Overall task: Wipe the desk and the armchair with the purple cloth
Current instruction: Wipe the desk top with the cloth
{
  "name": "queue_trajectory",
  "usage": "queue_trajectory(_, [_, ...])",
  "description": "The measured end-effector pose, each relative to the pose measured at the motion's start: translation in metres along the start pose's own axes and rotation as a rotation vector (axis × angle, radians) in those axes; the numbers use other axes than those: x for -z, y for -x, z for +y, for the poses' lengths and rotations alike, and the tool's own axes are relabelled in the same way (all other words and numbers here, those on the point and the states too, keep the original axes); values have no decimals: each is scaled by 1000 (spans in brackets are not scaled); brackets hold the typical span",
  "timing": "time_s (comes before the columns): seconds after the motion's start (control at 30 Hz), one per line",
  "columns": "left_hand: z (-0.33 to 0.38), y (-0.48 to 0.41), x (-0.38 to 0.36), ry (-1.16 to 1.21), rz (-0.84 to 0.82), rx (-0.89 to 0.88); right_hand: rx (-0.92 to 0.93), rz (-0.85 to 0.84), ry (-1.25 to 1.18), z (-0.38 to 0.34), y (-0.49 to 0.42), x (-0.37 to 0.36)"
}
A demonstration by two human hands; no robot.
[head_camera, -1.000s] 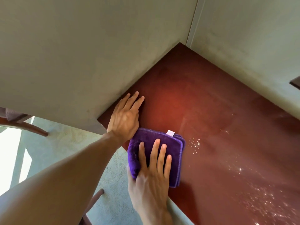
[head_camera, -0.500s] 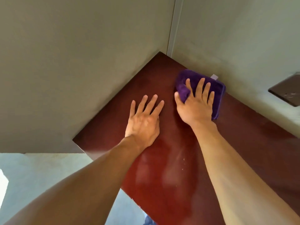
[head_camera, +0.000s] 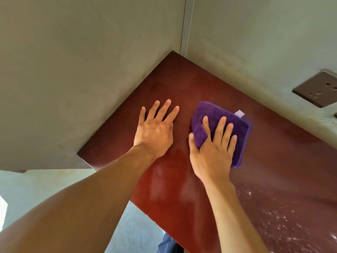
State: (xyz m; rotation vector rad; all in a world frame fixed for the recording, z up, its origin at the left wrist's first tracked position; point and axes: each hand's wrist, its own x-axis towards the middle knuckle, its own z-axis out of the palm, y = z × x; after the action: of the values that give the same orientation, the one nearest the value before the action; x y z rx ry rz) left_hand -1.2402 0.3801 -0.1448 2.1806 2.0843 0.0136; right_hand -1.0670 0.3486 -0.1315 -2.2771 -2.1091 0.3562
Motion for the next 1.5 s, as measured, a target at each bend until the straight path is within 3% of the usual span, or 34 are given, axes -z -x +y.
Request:
queue_trajectory(0.33, [28, 14, 11, 142, 63, 54, 18, -23, -1, -30, 184, -37])
queue_trajectory(0.5, [69, 50, 7, 183, 72, -109, -99, -50, 132, 6, 231, -51])
queue_trajectory(0.67, [105, 59, 3, 110, -28, -164, -189, -5, 262, 54, 256, -51])
queue_trajectory(0.8, [104, 59, -5, 42, -15, -163, -232, -88, 115, 48, 225, -50])
queue_trajectory(0.97, [95, 52, -6, 16, 27, -181, -162, 118, -166, 51, 139, -25])
queue_trajectory(1.27, [95, 52, -8, 14, 23, -166, -148, 87, -71, 70, -42, 11])
queue_trajectory(1.5, [92, 52, -9, -37, 12, -184, -144, 30, -54, 80, -68, 19])
